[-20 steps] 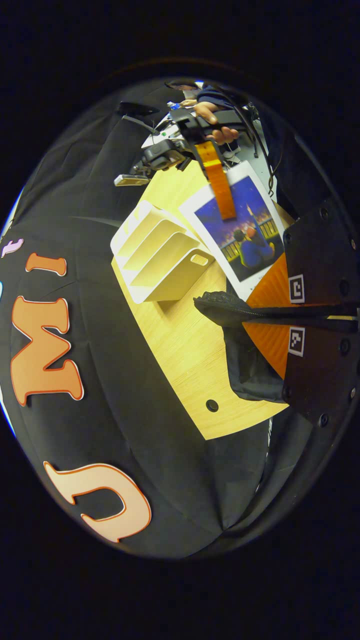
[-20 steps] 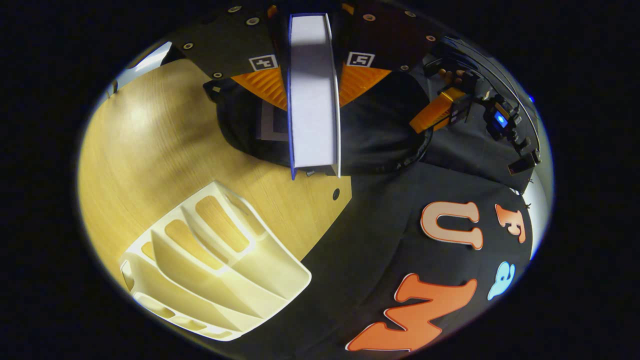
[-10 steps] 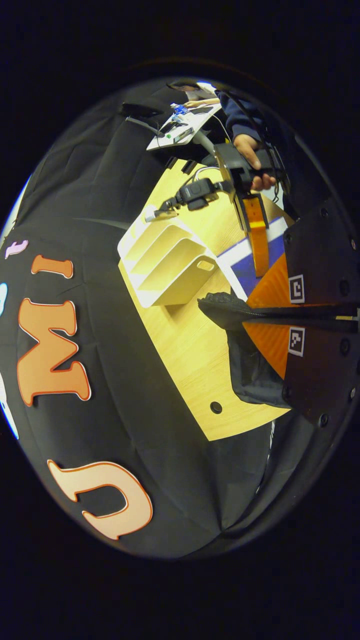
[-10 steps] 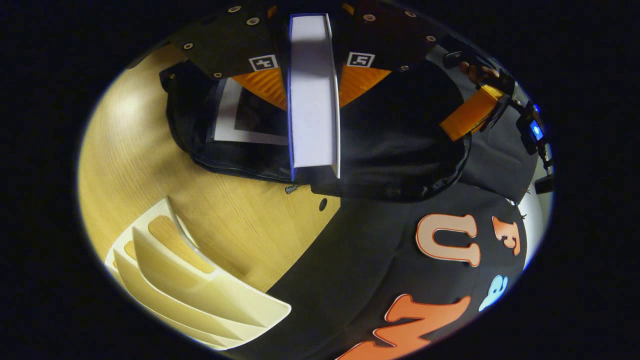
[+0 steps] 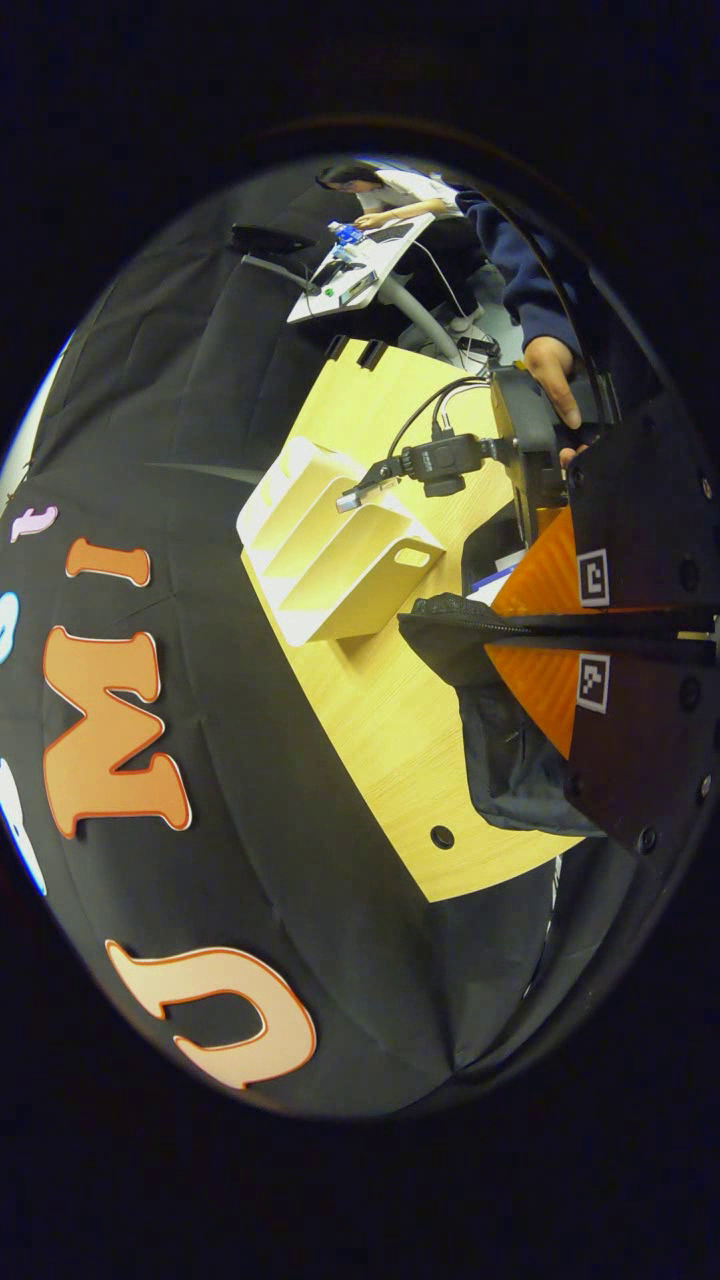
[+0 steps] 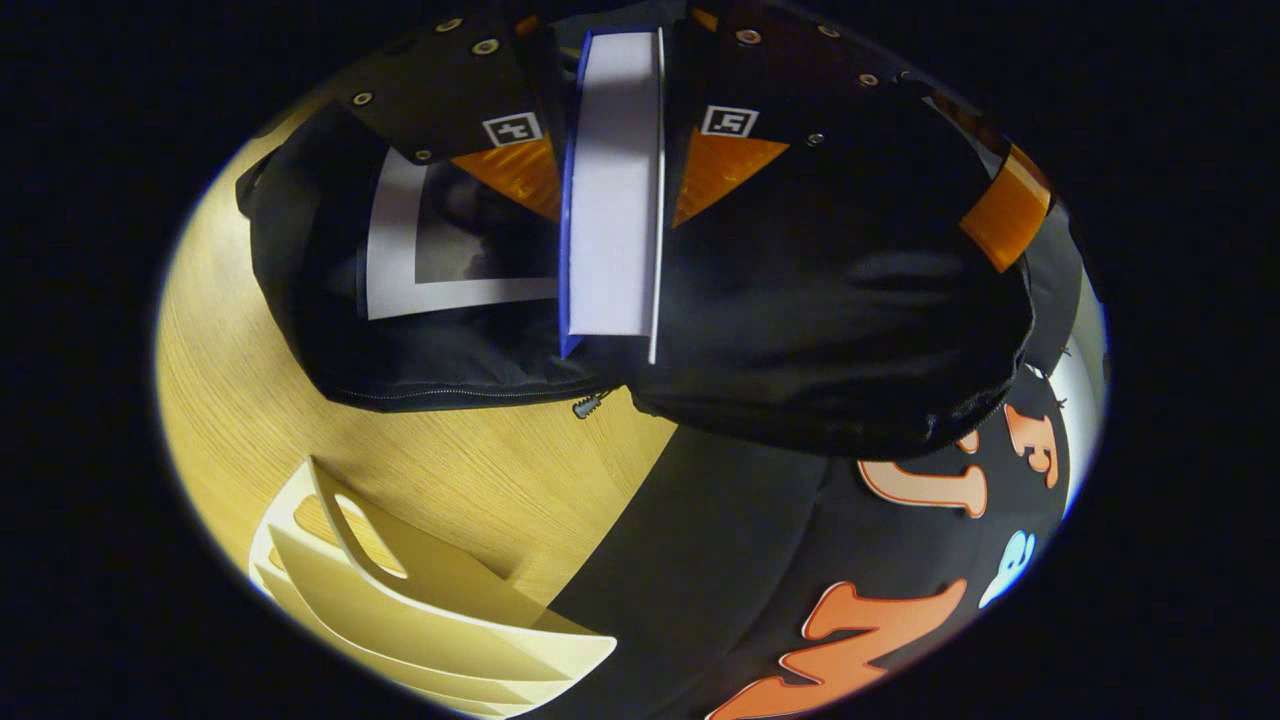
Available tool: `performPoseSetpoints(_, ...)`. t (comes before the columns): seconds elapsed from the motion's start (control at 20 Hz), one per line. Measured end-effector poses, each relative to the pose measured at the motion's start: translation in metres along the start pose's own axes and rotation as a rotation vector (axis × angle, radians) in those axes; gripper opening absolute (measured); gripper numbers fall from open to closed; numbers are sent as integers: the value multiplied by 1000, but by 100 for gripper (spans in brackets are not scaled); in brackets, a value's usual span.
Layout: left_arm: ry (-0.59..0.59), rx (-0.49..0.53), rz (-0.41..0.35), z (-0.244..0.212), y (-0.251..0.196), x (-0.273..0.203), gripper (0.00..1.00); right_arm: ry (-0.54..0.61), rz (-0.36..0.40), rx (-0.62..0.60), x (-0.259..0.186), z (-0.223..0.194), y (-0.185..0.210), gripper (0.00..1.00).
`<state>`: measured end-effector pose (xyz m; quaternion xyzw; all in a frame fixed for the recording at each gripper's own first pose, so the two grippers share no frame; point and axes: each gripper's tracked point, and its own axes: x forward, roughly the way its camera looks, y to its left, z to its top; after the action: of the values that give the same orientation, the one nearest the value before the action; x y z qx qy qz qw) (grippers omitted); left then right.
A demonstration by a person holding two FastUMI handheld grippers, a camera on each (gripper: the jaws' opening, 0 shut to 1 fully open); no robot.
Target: Open the schoolbag, grab two books from the bookshelf and put them into the schoolbag.
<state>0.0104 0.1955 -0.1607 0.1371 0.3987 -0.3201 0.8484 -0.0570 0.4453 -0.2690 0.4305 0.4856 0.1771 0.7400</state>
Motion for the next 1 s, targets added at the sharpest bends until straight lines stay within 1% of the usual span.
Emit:
performPoseSetpoints(0.05,-3,-8,10,-1,6,-1,3,6,-28,-37,-5,-2,-4,47)
performPoseSetpoints(0.1,-9,-14,21,-3,9,-2,3,7,-62,-84,-8,-1,-10,55)
performPoseSetpoints(0.15,-10,-22,26,-7,10,-2,3,3,-83,-130,-17,0,-12,41)
performPoseSetpoints(0.2,-12,-31,31,-10,7,-2,3,8,-100,-169,-25,2,-17,69)
performPoseSetpoints(0.25,-17,-35,38,-11,5,-1,4,13,-118,-195,-37,4,-22,74)
performPoseSetpoints(0.3,-17,-38,48,-14,3,2,4,14,-120,-215,-46,7,-24,84)
performPoseSetpoints(0.35,-22,-40,57,-16,-1,4,6,20,-137,-229,-53,12,-30,87)
performPoseSetpoints(0.4,-26,-45,56,-17,-7,6,6,21,-137,-251,-61,15,-35,91)
performPoseSetpoints(0.45,-36,-51,62,-17,-13,7,8,10,-154,-278,-72,25,-43,92)
performPoseSetpoints(0.5,-41,-67,75,-18,-18,11,8,3,-163,-304,-83,35,-48,96)
performPoseSetpoints(0.55,-42,-89,77,-18,-25,13,10,-12,-171,-326,-94,47,-52,96)
performPoseSetpoints(0.6,-44,-114,77,-19,-35,15,13,-22,-172,-346,-107,58,-54,97)
performPoseSetpoints(0.65,-44,-132,84,-19,-44,16,31,-32,-178,-364,-119,70,-57,98)
performPoseSetpoints(0.75,-61,-154,101,-11,-60,24,47,-70,-187,-413,-146,100,-64,97)
performPoseSetpoints(0.8,-64,-161,96,-11,-70,27,58,-83,-203,-439,-160,114,-69,97)
performPoseSetpoints(0.85,-74,-171,100,-10,-78,31,61,-98,-211,-462,-172,127,-71,97)
performPoseSetpoints(0.9,-81,-193,104,-8,-87,34,61,-126,-208,-495,-185,142,-70,98)
performPoseSetpoints(0.95,-92,-217,121,-4,-92,38,72,-158,-211,-532,-196,158,-68,97)
performPoseSetpoints(1.0,-112,-244,139,2,-95,41,71,-191,-213,-569,-207,173,-66,97)
